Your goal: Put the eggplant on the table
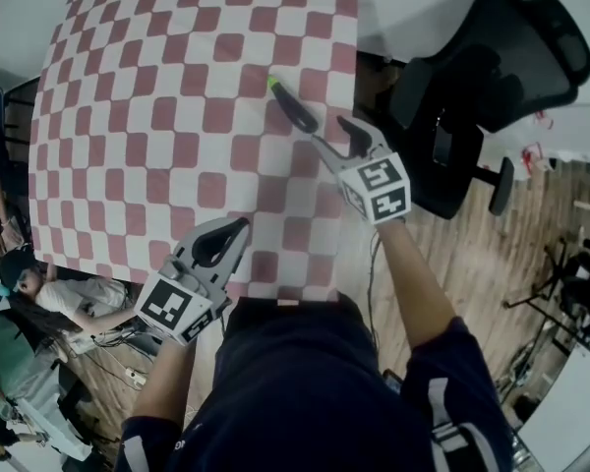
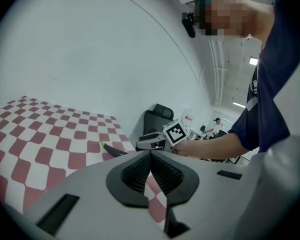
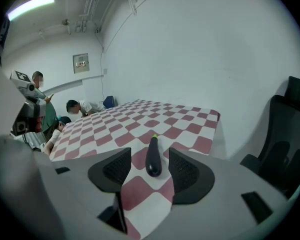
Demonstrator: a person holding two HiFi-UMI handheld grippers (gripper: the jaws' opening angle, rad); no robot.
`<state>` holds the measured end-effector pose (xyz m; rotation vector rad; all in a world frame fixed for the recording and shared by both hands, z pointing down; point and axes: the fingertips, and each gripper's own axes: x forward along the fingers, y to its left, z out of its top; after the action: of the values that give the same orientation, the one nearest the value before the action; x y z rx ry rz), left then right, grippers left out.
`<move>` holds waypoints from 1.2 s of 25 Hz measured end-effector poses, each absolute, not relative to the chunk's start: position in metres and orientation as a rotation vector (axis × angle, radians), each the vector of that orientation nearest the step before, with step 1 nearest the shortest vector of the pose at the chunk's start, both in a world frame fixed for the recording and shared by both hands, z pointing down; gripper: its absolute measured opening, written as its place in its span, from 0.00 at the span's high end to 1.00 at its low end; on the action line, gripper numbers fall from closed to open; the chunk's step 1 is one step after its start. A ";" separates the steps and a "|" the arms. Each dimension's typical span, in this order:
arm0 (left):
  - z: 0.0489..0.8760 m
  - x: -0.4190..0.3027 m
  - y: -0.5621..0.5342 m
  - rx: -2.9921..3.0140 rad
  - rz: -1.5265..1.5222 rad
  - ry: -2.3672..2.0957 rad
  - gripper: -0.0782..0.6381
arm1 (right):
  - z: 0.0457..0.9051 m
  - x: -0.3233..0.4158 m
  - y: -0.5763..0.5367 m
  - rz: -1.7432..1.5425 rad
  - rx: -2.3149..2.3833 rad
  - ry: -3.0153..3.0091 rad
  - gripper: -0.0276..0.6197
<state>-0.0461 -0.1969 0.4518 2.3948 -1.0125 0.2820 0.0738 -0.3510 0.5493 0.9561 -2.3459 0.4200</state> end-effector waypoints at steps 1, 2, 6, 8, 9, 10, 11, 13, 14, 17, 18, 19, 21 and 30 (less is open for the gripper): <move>0.448 -0.042 -0.198 2.408 0.282 -1.004 0.85 | 0.541 0.081 -0.346 0.438 0.969 -2.356 0.58; 0.444 -0.038 -0.199 2.420 0.282 -0.997 0.85 | 0.534 0.088 -0.341 0.461 0.981 -2.366 0.58; 0.428 -0.024 -0.198 2.470 0.277 -0.977 0.85 | 0.504 0.113 -0.314 0.545 1.037 -2.417 0.65; 0.420 -0.018 -0.198 2.497 0.271 -0.973 0.85 | 0.489 0.121 -0.301 0.571 1.062 -2.446 0.70; 0.416 -0.016 -0.197 2.510 0.268 -0.971 0.85 | 0.481 0.124 -0.295 0.580 1.072 -2.459 0.72; 0.411 -0.014 -0.197 2.523 0.264 -0.970 0.85 | 0.474 0.126 -0.288 0.587 1.081 -2.470 0.75; 0.407 -0.012 -0.196 2.535 0.260 -0.969 0.85 | 0.467 0.128 -0.282 0.592 1.089 -2.480 0.78; 0.400 -0.008 -0.192 2.557 0.250 -0.968 0.85 | 0.454 0.129 -0.268 0.598 1.098 -2.501 0.82; 0.397 -0.007 -0.190 2.566 0.247 -0.966 0.85 | 0.448 0.128 -0.262 0.599 1.097 -2.513 0.84; 0.386 -0.004 -0.181 2.593 0.240 -0.960 0.85 | 0.429 0.123 -0.241 0.592 1.080 -2.555 0.89; 0.382 -0.003 -0.179 2.602 0.235 -0.958 0.85 | 0.424 0.121 -0.234 0.587 1.073 -2.568 0.90; 0.379 -0.003 -0.177 2.610 0.229 -0.957 0.85 | 0.418 0.119 -0.227 0.582 1.068 -2.579 0.90; 0.372 -0.003 -0.172 2.627 0.216 -0.955 0.85 | 0.408 0.115 -0.216 0.571 1.059 -2.597 0.91; 0.352 -0.008 -0.153 2.676 0.190 -0.954 0.85 | 0.375 0.103 -0.181 0.538 1.062 -2.657 0.93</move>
<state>-0.0084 -0.1534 0.3516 2.6756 -0.9544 0.1896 0.1028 -0.1809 0.3754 1.0618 -2.6572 0.5380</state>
